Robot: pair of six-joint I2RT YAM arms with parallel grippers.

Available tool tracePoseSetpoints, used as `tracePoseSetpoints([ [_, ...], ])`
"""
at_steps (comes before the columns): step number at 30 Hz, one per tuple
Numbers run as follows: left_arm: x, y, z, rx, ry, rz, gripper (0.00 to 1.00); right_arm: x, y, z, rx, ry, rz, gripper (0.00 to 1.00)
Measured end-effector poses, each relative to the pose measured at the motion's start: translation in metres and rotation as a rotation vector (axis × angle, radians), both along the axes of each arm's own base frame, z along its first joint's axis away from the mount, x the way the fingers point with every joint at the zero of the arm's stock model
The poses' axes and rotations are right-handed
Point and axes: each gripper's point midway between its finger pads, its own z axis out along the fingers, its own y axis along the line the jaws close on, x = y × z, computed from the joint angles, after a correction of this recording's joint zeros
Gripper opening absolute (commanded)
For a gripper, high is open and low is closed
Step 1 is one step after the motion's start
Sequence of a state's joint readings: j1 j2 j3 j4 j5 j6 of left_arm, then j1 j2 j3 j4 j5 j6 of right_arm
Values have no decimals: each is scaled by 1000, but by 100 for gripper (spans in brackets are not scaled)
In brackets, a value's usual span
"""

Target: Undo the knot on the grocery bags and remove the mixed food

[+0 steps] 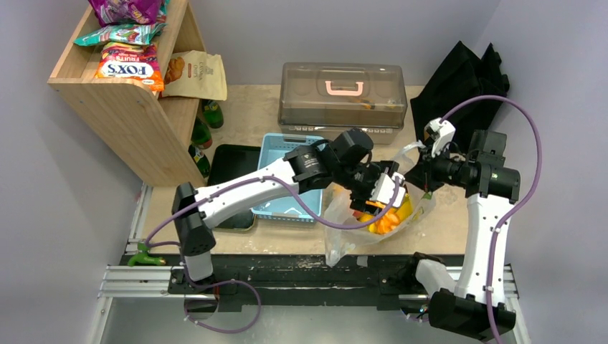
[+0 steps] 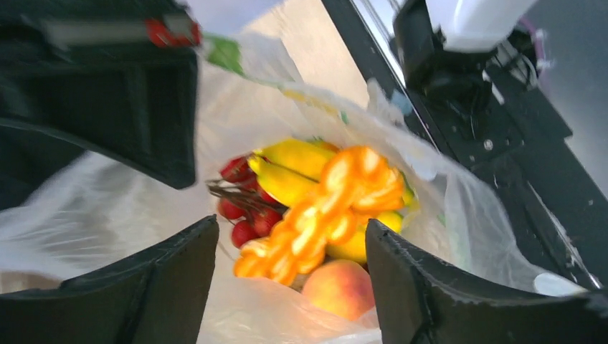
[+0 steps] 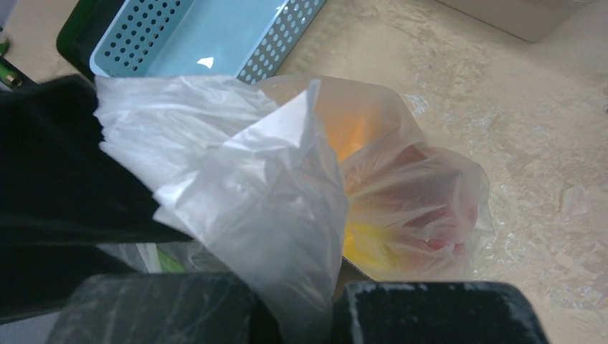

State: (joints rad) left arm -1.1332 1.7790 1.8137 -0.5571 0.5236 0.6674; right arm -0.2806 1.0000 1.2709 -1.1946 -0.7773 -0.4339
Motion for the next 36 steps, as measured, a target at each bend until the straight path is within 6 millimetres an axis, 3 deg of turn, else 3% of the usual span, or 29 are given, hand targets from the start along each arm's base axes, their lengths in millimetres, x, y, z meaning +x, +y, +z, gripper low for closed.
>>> tracePoseSetpoints([
  [10, 23, -8, -133, 293, -110, -106, 79, -14, -1, -12, -55, -10, 44, 0],
  [14, 36, -19, -162, 337, -160, -121, 81, -16, -2, -15, -71, -1, 53, 0],
  [20, 49, -29, -183, 364, -242, -156, 79, -19, -2, -18, -79, 10, 69, 0],
  [23, 50, -31, -192, 379, -271, -184, 64, -20, -2, -19, -81, 14, 74, 0],
  [31, 42, -31, -198, 408, -320, -267, 0, -19, -3, -21, -81, 23, 78, 0],
  [36, 35, -29, -189, 378, -268, -243, 0, -20, -3, -24, -78, 29, 78, 0],
])
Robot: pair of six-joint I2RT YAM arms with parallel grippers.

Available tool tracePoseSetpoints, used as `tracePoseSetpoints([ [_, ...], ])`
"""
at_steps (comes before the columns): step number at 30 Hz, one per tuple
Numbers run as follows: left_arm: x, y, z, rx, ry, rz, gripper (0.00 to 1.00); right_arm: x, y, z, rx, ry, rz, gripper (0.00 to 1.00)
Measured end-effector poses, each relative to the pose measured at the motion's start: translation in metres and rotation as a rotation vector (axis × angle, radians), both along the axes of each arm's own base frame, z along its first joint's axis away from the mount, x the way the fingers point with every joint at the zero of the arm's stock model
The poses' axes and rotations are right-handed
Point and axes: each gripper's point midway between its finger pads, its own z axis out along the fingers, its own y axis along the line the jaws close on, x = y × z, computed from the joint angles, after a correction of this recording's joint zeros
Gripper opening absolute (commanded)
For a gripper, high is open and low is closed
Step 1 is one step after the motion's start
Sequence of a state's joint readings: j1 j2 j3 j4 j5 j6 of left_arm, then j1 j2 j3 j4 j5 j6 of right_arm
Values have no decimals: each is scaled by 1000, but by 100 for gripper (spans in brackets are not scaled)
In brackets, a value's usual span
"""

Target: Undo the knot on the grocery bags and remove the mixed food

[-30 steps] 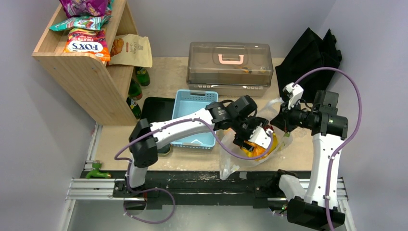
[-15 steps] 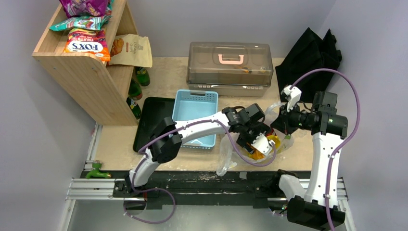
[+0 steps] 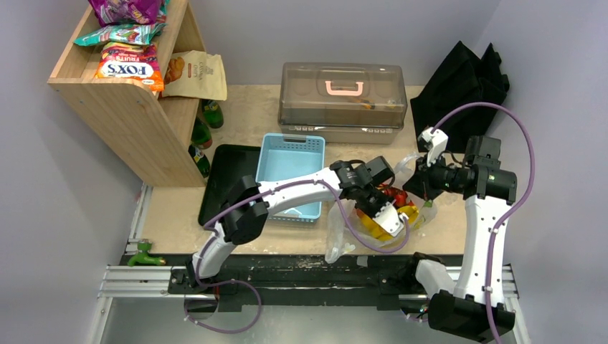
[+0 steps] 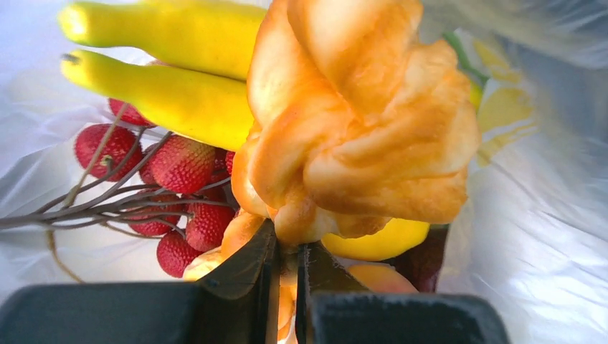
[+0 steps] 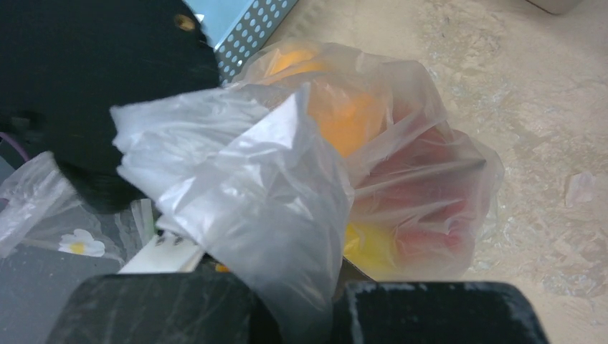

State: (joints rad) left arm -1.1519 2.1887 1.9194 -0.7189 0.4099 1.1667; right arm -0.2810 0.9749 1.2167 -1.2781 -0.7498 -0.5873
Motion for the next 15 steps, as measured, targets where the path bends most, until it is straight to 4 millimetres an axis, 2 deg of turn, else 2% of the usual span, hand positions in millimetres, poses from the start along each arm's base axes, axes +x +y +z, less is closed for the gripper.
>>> tracePoseSetpoints([
  [2, -5, 2, 12, -26, 30, 20, 0, 1, 0, -1, 1, -1, -2, 0],
  [5, -12, 6, 44, -99, 82, 63, 0, 6, -1, 0, 9, -10, -18, 0],
  [12, -14, 22, 166, -382, 239, 188, 0, 20, -3, 4, 30, -26, -55, 0],
  [15, -15, 30, 208, -473, 352, 241, 0, 26, -4, 7, 38, -41, -71, 0],
])
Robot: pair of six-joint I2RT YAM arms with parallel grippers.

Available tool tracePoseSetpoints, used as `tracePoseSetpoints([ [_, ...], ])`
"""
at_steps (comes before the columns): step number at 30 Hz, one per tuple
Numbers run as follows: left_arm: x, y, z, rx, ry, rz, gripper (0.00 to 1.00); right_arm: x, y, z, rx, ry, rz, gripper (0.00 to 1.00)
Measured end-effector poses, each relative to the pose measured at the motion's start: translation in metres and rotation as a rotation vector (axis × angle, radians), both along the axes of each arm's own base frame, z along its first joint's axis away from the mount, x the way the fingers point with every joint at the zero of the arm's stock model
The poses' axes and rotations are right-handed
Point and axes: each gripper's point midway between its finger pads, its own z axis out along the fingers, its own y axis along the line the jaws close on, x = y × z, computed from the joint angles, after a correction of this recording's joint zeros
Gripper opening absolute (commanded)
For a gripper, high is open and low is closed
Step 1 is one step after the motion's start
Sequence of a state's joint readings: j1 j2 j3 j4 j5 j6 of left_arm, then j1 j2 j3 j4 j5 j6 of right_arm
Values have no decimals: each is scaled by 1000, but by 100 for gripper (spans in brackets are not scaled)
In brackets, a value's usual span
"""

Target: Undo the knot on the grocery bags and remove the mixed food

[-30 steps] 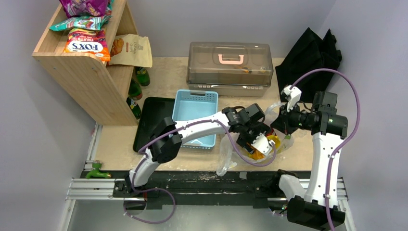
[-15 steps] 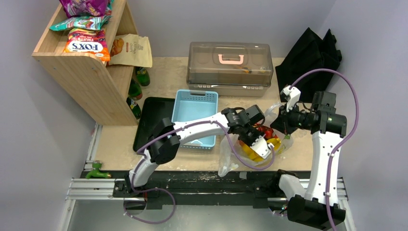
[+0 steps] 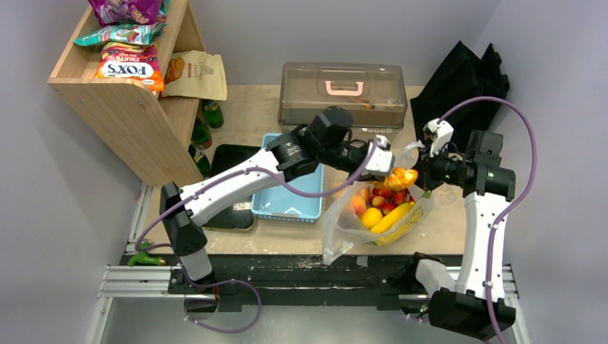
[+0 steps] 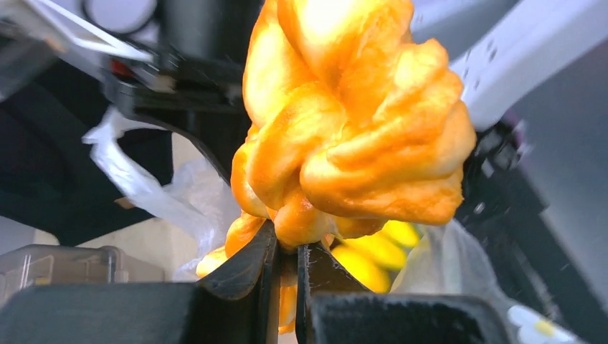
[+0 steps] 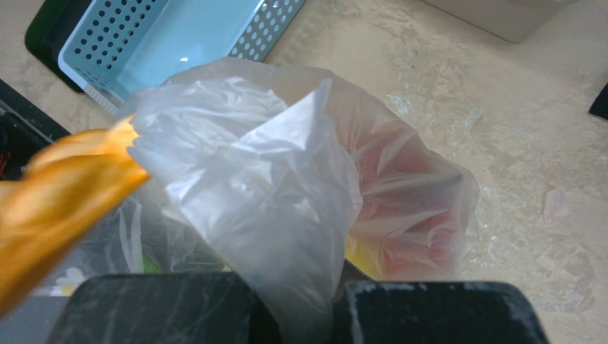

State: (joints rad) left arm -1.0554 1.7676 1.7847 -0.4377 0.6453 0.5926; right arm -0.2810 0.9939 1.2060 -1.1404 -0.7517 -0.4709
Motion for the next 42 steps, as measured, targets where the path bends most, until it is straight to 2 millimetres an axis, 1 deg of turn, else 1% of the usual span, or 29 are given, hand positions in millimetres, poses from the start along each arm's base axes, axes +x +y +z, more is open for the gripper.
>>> tracePoseSetpoints([
  [5, -11, 11, 62, -128, 306, 40, 0, 6, -1, 0, 11, -11, -18, 0],
  [8, -17, 17, 92, -178, 466, 46, 0, 8, -1, -3, 17, -6, -25, 0],
  [11, -20, 28, 117, -214, 583, 73, 0, 11, -2, -5, 20, 0, -27, 0],
  [13, -15, 40, 129, -231, 604, 124, 0, 12, -2, -6, 21, 1, -29, 0],
  [15, -2, 63, 140, -255, 582, 238, 0, 14, -3, -6, 21, 1, -29, 0],
  [16, 9, 79, 145, -276, 549, 317, 0, 14, -3, -6, 21, 1, -29, 0],
  [18, 29, 119, 151, -308, 481, 474, 0, 14, -3, -6, 21, 0, -29, 0],
  [19, 39, 143, 151, -317, 458, 561, 0, 14, -3, -6, 21, 0, -29, 0],
  [20, 53, 172, 148, -319, 439, 666, 0, 14, -3, -6, 21, 0, -29, 0],
  [21, 69, 203, 143, -321, 430, 784, 0, 14, -3, -6, 21, 0, -29, 0],
  [22, 88, 235, 133, -313, 430, 909, 0, 14, -3, -6, 21, 0, -29, 0],
  [24, 116, 293, 100, -261, 458, 1164, 0, 15, -3, -7, 19, 2, -27, 0],
  [25, 125, 313, 83, -226, 477, 1259, 0, 15, -3, -8, 19, 4, -26, 0],
  [26, 132, 333, 58, -171, 507, 1361, 0, 16, -4, -9, 20, 8, -25, 0],
  [27, 134, 348, 33, -111, 535, 1441, 0, 17, -4, -10, 20, 12, -24, 0],
  [28, 135, 359, 3, -34, 564, 1509, 0, 17, -4, -11, 20, 14, -24, 0],
  [29, 133, 368, -24, 39, 587, 1559, 0, 18, -4, -12, 20, 17, -23, 0],
  [31, 117, 393, -84, 234, 639, 1672, 0, 19, -5, -13, 19, 22, -21, 0],
  [32, 108, 403, -104, 307, 657, 1712, 0, 19, -5, -14, 19, 23, -20, 0],
  [35, 89, 427, -140, 437, 681, 1814, 0, 20, -5, -15, 17, 25, -16, 0],
  [37, 83, 435, -153, 477, 685, 1860, 0, 20, -5, -17, 16, 26, -14, 0],
  [39, 81, 441, -163, 511, 682, 1893, 0, 19, -5, -18, 15, 28, -11, 0],
  [42, 90, 443, -176, 546, 688, 1930, 0, 19, -5, -19, 12, 27, -9, 0],
])
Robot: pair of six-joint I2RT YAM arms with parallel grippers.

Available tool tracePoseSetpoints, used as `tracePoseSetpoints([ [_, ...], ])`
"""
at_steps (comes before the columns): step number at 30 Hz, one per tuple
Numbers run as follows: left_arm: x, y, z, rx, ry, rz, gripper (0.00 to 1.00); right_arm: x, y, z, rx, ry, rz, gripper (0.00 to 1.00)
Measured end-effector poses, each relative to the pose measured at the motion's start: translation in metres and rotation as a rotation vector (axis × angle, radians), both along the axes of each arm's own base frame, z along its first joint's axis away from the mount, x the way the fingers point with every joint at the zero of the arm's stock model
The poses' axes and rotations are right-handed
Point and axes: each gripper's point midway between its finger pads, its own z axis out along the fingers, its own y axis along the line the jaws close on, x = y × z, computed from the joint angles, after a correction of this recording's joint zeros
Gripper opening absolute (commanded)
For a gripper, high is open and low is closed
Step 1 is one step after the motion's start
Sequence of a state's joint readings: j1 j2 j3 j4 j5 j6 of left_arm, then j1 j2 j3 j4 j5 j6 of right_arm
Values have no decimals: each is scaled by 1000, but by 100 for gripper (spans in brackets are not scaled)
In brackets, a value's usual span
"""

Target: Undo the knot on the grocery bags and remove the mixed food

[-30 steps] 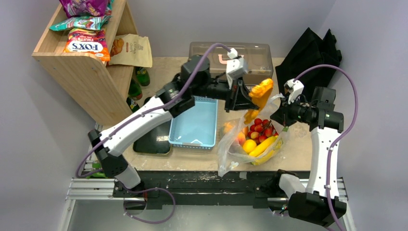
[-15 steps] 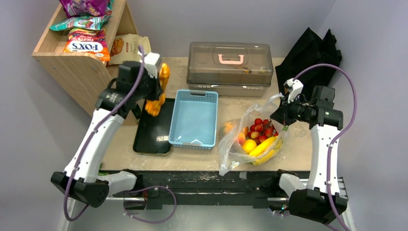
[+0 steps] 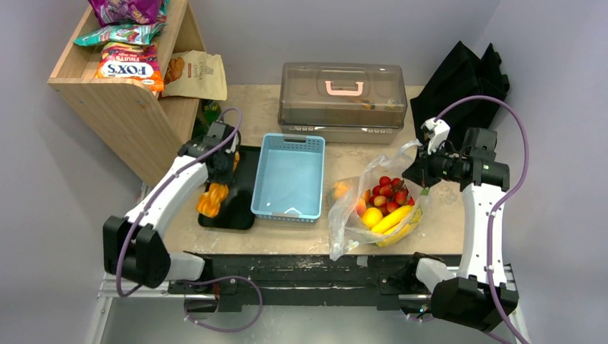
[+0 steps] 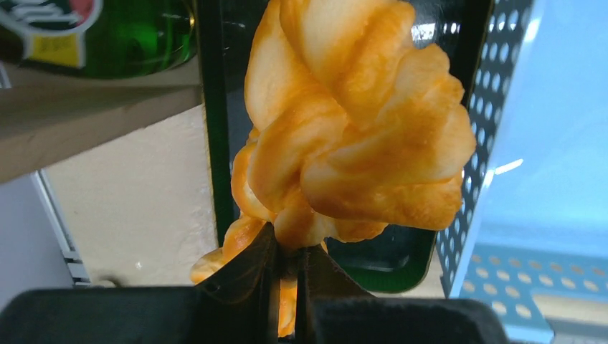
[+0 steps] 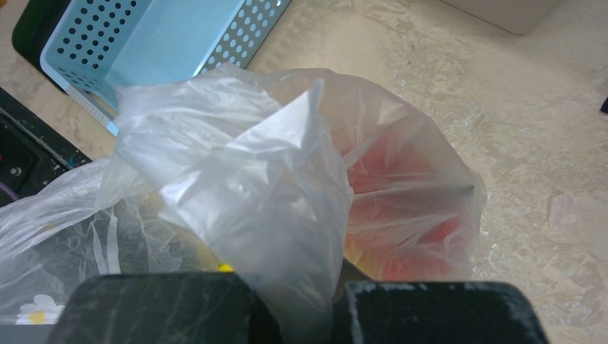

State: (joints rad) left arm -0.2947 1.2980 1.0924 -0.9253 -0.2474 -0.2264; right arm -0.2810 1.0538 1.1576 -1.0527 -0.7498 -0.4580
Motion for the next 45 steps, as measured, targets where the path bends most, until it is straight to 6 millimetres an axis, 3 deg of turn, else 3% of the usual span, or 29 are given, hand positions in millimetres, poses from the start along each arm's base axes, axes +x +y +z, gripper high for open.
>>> tracePoseSetpoints([
  [6, 23, -4, -41, 39, 99, 39, 0, -2, -1, 0, -16, -7, 5, 0],
  [11, 37, -6, -62, 64, 140, 73, 4, -9, -2, 5, -42, -33, -2, 0],
  [19, 56, -3, -80, 103, 173, 113, 50, -14, -2, 5, -55, -34, 1, 0],
  [26, 51, -9, -69, 49, 156, 113, 69, -15, -2, 5, -60, -40, 5, 0],
  [28, 48, -13, -58, 11, 126, 102, 88, -16, -2, 6, -61, -44, 5, 0],
  [29, 47, -15, -49, -11, 102, 93, 90, -17, -1, 6, -60, -46, 6, 0],
  [34, 44, -27, 6, -116, -72, 35, 85, -18, 0, 5, -57, -50, 13, 0],
  [37, 41, -47, 44, -174, -197, -93, 78, -19, 1, 5, -61, -59, 26, 0],
  [40, 23, -110, 94, -280, -344, -443, 74, -21, 2, 4, -72, -67, 50, 0],
  [45, -50, -221, 175, -445, -531, -1109, 60, -32, 1, -1, -117, -86, 91, 0],
])
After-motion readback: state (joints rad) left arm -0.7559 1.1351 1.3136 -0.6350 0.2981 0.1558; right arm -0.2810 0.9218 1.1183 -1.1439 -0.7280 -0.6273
